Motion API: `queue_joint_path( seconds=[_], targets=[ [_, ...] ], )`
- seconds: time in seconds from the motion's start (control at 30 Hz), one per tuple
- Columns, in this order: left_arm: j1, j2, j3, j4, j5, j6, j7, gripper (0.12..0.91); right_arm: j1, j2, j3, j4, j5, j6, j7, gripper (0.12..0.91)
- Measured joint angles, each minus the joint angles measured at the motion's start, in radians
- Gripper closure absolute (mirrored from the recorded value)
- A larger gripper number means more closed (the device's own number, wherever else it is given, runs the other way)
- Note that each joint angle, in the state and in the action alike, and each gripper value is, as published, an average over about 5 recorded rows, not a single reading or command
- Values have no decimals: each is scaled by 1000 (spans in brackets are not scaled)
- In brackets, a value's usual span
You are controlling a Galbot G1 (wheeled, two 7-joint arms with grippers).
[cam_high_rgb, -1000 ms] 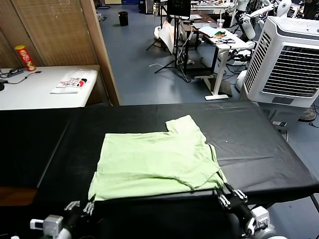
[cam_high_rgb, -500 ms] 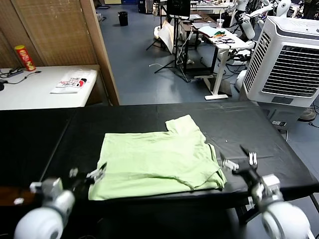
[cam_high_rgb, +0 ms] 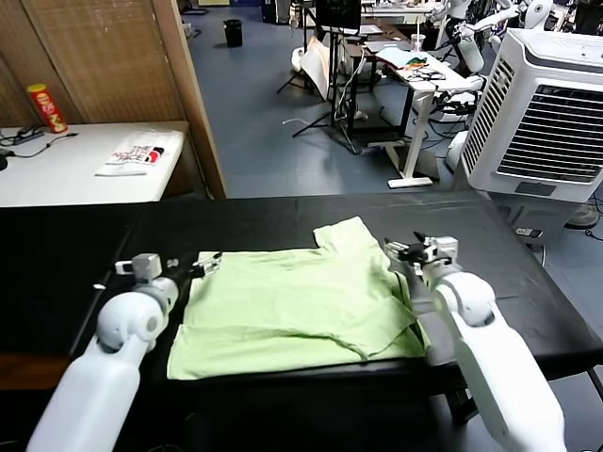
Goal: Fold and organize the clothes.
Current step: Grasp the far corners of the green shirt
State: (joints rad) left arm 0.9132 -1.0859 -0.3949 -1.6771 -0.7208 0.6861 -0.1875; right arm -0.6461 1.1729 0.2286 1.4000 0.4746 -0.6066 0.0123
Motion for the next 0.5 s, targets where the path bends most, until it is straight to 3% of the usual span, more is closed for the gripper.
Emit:
queue_joint_path(
  seconds=[0.23, 0.5],
  targets=[
    [-27, -17, 9, 89, 16, -13, 23, 232, 80, 38, -38, -135, -23, 2, -18, 227],
    [-75, -31, 13, 165, 21, -45, 32, 232, 109, 72, -54, -193, -29, 4, -22, 227]
  ],
)
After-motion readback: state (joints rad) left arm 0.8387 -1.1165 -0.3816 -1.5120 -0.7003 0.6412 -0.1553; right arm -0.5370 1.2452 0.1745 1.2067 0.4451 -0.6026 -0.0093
